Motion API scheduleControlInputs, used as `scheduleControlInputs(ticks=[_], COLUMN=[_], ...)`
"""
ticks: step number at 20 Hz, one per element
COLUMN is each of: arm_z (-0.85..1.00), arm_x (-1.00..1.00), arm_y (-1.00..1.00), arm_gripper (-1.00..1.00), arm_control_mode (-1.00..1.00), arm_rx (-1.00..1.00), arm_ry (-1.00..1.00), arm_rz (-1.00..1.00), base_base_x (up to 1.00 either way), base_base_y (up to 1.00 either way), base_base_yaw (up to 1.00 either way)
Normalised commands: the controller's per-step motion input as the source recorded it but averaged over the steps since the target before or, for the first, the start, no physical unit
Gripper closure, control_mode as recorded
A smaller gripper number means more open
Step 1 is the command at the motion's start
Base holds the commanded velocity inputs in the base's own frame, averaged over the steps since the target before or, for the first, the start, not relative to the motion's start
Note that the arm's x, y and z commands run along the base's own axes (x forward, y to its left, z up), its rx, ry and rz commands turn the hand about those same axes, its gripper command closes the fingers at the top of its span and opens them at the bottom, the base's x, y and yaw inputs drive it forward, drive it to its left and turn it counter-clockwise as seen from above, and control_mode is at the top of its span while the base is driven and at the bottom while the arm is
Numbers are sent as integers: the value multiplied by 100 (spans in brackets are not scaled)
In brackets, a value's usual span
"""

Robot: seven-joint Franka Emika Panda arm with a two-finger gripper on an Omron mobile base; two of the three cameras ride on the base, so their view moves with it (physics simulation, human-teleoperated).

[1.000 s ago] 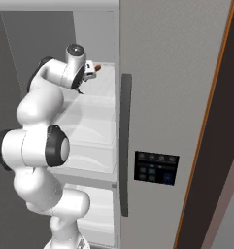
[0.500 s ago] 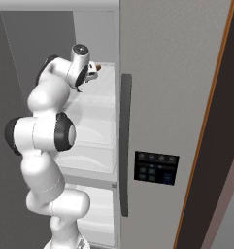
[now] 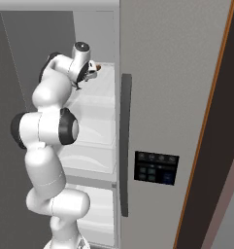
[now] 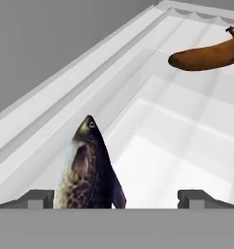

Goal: Take the fish from the fridge and place it on the digital scale on the counter by the fridge. Wait a few seconds for a reading, then move it to the plate on the dining counter.

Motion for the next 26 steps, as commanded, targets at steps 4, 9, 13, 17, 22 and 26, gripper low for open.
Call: scheduleControlInputs(ticks=[4,9,13,17,22,26], arm_z=[-21,-15,-3,-1,-11,-22], arm_x=[-10,-17,0,0,2,1], arm_y=[11,14,13,12,12,9], arm_gripper=[-100,-100,-100,-100,100,100], arm_control_mode=[-100,-100,-100,-100,-100,-100], arm_rx=[0,0,0,0,0,0], arm_ry=[0,0,0,0,0,0], arm_rz=[1,1,0,0,0,0], base_base_x=[0,0,0,0,0,0], base_base_y=[0,0,0,0,0,0], base_base_yaw=[0,0,0,0,0,0])
